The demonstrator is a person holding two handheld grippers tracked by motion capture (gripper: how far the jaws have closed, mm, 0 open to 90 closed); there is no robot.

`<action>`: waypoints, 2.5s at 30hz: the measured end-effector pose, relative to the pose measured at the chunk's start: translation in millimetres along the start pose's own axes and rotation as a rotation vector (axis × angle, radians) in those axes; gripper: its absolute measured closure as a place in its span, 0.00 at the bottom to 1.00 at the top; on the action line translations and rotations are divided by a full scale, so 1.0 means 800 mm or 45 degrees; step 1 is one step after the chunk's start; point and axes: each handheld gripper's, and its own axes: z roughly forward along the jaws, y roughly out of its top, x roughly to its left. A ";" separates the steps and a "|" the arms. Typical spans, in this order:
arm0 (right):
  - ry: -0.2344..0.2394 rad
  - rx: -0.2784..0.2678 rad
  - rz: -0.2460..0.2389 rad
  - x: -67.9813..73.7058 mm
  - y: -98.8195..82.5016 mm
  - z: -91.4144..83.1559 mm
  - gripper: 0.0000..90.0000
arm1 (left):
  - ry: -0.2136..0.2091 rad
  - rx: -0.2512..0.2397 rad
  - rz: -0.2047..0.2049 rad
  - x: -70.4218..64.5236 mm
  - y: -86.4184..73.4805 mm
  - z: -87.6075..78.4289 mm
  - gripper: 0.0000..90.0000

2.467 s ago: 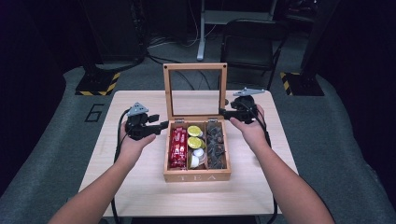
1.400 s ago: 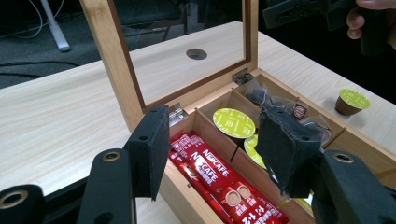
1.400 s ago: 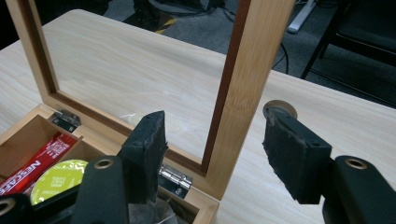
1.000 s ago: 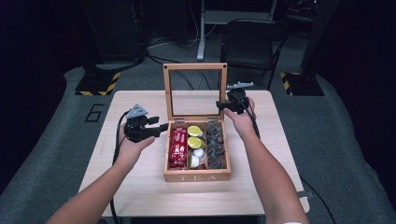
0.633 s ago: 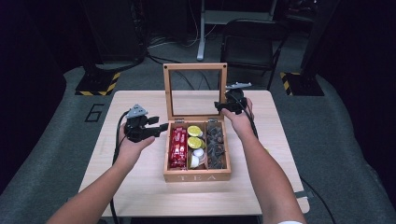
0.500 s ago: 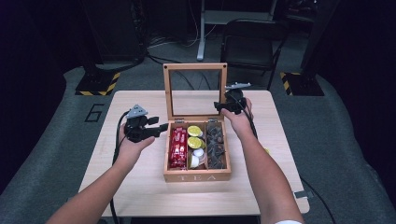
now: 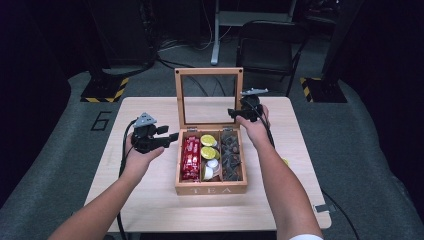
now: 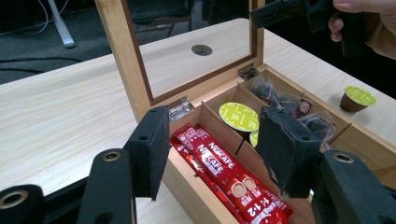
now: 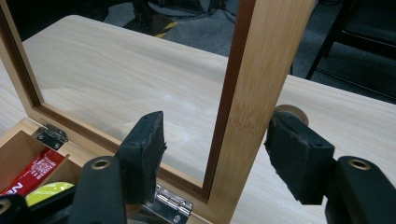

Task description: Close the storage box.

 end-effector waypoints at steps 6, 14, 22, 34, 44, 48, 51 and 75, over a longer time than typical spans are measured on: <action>-0.023 -0.016 -0.014 0.001 0.001 0.002 0.43 | 0.001 -0.025 -0.013 0.000 0.005 -0.003 0.49; -0.040 0.022 -0.009 0.002 0.005 0.008 0.49 | 0.000 -0.040 -0.028 0.004 0.005 -0.008 0.49; -0.034 0.054 0.006 -0.007 0.009 0.005 0.61 | 0.014 -0.049 -0.050 0.007 0.003 -0.013 0.49; -0.070 0.062 0.035 -0.004 0.008 -0.003 0.70 | 0.012 -0.026 -0.031 0.005 0.002 -0.010 0.49; -0.055 0.055 0.045 -0.007 0.006 -0.007 0.72 | 0.010 -0.020 -0.025 0.003 0.004 -0.007 0.49; -0.062 0.059 0.060 -0.005 0.006 -0.008 0.72 | 0.008 -0.016 -0.017 0.003 0.004 -0.007 0.49; -0.068 0.064 0.056 -0.003 0.007 -0.010 0.72 | 0.012 -0.016 -0.016 0.003 0.004 -0.008 0.49; -0.102 -0.009 0.004 0.011 -0.009 -0.030 0.72 | 0.008 -0.019 0.003 -0.007 0.013 0.002 0.49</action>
